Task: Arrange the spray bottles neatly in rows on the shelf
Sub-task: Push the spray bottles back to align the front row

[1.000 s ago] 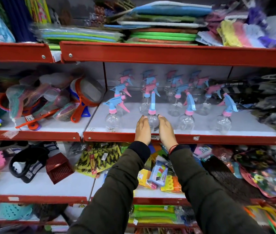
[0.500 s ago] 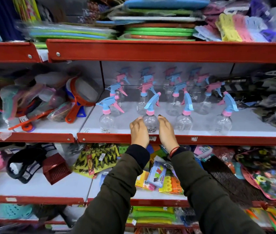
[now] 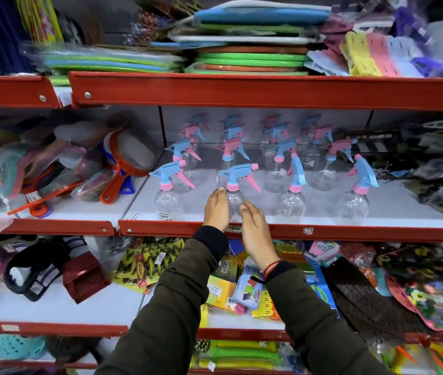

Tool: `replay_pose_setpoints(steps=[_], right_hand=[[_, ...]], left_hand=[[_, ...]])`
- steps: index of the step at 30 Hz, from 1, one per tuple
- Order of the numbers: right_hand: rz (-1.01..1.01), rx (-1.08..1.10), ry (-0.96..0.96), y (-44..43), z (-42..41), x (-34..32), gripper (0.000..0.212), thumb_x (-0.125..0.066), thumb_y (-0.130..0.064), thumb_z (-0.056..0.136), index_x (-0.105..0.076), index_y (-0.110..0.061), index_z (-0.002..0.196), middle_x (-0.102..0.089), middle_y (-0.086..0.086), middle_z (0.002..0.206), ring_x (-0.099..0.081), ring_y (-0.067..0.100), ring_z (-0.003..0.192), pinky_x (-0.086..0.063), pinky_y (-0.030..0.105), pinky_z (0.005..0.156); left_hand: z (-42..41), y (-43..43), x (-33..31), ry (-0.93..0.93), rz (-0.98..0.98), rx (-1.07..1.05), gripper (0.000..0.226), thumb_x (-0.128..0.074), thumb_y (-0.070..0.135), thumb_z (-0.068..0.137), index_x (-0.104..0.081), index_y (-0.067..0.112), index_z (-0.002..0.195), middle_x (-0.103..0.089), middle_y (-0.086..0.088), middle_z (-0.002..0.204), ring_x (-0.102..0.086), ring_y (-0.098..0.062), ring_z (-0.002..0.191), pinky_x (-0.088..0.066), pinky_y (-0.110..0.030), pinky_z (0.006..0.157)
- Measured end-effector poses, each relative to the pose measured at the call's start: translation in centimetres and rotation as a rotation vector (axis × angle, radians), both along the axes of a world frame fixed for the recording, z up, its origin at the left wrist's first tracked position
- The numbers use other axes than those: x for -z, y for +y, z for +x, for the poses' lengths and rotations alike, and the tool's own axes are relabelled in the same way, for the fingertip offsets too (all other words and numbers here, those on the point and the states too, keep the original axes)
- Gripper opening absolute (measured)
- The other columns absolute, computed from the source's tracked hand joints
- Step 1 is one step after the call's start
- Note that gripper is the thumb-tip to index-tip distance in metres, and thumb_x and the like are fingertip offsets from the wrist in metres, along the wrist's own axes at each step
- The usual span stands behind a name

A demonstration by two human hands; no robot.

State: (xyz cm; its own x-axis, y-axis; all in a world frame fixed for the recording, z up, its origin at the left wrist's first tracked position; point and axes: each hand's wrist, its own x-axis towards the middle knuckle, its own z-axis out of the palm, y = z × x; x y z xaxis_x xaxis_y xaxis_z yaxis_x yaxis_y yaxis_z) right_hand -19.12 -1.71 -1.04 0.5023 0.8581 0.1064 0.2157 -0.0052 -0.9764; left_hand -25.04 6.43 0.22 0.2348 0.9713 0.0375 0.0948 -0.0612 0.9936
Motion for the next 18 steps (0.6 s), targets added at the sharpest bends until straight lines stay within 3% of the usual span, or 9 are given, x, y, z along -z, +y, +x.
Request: replay_pose_setpoints(steps=[3, 6, 10, 15, 18], right_hand=[[0.005, -0.013, 0.013, -0.3, 0.0, -0.3, 0.050, -0.036, -0.034, 0.101, -0.038, -0.016, 0.147, -0.036, 0.004, 0.155, -0.036, 0.019, 0.142, -0.024, 0.022, 0.108], [0.052, -0.002, 0.004, -1.3, 0.2, -0.8, 0.049, -0.036, -0.034, 0.101, -0.038, -0.018, 0.148, -0.034, 0.002, 0.156, -0.034, 0.016, 0.143, -0.022, 0.021, 0.107], [0.158, 0.071, -0.071, -3.6, 1.3, -1.3, 0.047, -0.035, -0.031, 0.102, -0.039, -0.019, 0.147, -0.038, 0.001, 0.152, -0.036, 0.010, 0.138, -0.024, 0.020, 0.108], [0.257, 0.168, -0.118, -6.7, 5.1, -0.7, 0.044, -0.036, -0.029, 0.101, -0.044, -0.021, 0.144, -0.043, -0.003, 0.149, -0.038, 0.008, 0.137, -0.027, 0.023, 0.111], [0.221, 0.220, -0.069, -7.4, 8.5, -0.4, 0.044, -0.035, -0.026, 0.102, -0.044, -0.017, 0.144, -0.042, 0.001, 0.150, -0.039, 0.013, 0.138, -0.027, 0.023, 0.110]], left_hand=[[-0.4, -0.3, -0.2, -0.017, -0.008, 0.009, 0.052, -0.028, 0.038, 0.097, -0.047, 0.012, 0.138, -0.045, -0.011, 0.149, -0.040, -0.025, 0.138, -0.025, -0.042, 0.121], [-0.7, -1.3, -0.2, -0.051, 0.059, -0.096, 0.049, -0.027, 0.032, 0.101, -0.035, 0.014, 0.146, -0.032, -0.005, 0.156, -0.029, -0.018, 0.145, -0.017, -0.027, 0.119], [-0.2, -5.1, -0.2, -0.163, 0.241, -0.315, 0.039, -0.029, 0.030, 0.102, -0.047, 0.018, 0.135, -0.046, -0.001, 0.139, -0.041, -0.006, 0.121, -0.026, -0.020, 0.102], [4.3, -9.7, 0.7, -0.237, 0.331, -0.214, 0.031, -0.033, 0.026, 0.100, -0.057, 0.018, 0.117, -0.058, 0.000, 0.125, -0.052, -0.009, 0.117, -0.039, -0.031, 0.107], [7.4, -11.3, 0.5, -0.145, 0.225, -0.043, 0.038, -0.029, 0.025, 0.102, -0.051, 0.018, 0.132, -0.050, 0.000, 0.143, -0.043, -0.012, 0.133, -0.028, -0.030, 0.117]])
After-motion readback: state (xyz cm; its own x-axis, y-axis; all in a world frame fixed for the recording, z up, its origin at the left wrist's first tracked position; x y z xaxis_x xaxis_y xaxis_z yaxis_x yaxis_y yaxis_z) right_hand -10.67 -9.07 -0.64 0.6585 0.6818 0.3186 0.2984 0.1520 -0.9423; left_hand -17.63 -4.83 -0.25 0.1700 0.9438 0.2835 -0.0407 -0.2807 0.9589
